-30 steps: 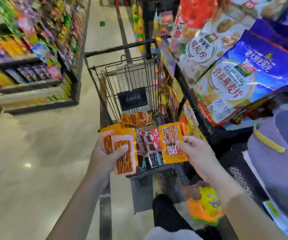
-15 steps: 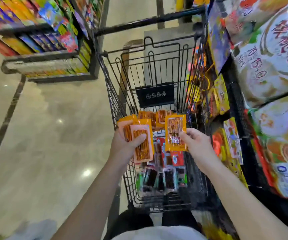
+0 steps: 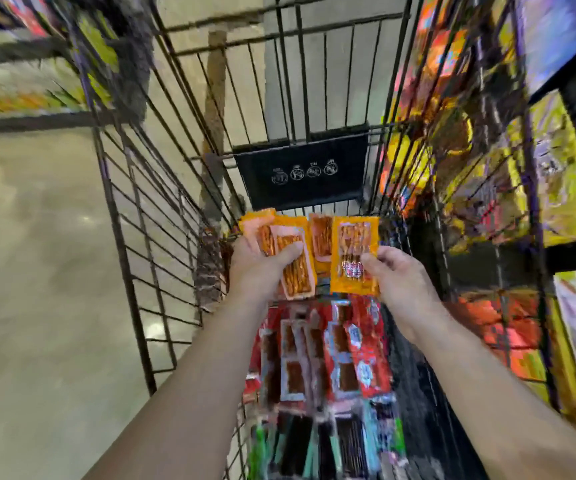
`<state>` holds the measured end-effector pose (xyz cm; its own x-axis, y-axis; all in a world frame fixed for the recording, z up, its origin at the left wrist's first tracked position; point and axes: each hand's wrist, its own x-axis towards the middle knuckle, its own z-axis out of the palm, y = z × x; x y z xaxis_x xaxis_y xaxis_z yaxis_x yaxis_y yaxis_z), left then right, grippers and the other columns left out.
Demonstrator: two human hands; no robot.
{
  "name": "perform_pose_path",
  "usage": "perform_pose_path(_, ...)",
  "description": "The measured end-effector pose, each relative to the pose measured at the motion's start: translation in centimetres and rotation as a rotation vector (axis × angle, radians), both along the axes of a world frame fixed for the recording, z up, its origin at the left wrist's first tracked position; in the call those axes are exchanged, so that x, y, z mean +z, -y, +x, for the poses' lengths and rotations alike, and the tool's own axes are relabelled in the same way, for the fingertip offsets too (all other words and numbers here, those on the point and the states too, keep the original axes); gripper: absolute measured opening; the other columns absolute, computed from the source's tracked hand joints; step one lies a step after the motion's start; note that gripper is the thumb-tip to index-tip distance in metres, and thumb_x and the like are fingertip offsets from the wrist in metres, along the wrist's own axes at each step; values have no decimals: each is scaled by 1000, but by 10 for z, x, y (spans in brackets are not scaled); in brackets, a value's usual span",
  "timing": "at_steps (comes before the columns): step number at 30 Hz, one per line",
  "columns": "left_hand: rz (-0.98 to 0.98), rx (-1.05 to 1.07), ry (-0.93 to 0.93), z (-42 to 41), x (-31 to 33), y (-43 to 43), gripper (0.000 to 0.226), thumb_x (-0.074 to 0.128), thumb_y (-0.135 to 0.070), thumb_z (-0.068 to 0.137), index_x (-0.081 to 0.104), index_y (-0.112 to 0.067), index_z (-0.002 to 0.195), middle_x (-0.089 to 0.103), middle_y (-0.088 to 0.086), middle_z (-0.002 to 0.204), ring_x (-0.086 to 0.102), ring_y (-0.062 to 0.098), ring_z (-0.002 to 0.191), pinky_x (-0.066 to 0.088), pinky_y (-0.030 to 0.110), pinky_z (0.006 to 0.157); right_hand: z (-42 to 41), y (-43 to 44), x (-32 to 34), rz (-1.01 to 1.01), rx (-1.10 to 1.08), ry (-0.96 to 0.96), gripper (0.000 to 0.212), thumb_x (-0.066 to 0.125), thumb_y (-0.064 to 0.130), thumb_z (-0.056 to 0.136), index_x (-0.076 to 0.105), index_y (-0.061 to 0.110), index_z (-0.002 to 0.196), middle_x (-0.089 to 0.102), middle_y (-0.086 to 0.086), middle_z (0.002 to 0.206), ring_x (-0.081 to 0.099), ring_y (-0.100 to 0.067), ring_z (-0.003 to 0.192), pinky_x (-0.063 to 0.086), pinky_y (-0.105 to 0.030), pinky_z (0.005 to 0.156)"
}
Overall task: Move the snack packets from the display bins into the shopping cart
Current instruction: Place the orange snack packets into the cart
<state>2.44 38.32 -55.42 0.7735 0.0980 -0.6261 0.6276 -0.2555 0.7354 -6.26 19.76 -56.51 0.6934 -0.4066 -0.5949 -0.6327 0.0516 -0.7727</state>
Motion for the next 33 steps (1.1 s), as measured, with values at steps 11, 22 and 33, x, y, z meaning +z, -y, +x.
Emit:
perform_pose_path(11,175,-77,64,48,-104,33,49,95,-28,78,62,-18,113,73,-5,101,71,4,87,58,23,80,64,-4,-116,-10,-56,16,20,65,24,101,75,28,85,75,3,91,72,-22,82,65,-49,72)
perform_pose_path(22,595,-304,92,34,-88,39,90,92,-44,78,42,-10,145,50,12,144,52,33,135,47,48,114,46,-4,-81,-449,338,-86,29,58,37,102,59,32,130,62,0,125,58,-26,122,49,-47,107)
perform_pose_path(33,1055,-935,116,-34,60,-15,52,60,-50,99,54,-17,138,59,11,134,58,35,124,53,53,100,-36,-32,42,-975,850,-312,48,45,41,103,40,17,144,45,-9,144,46,-31,125,38,-44,103)
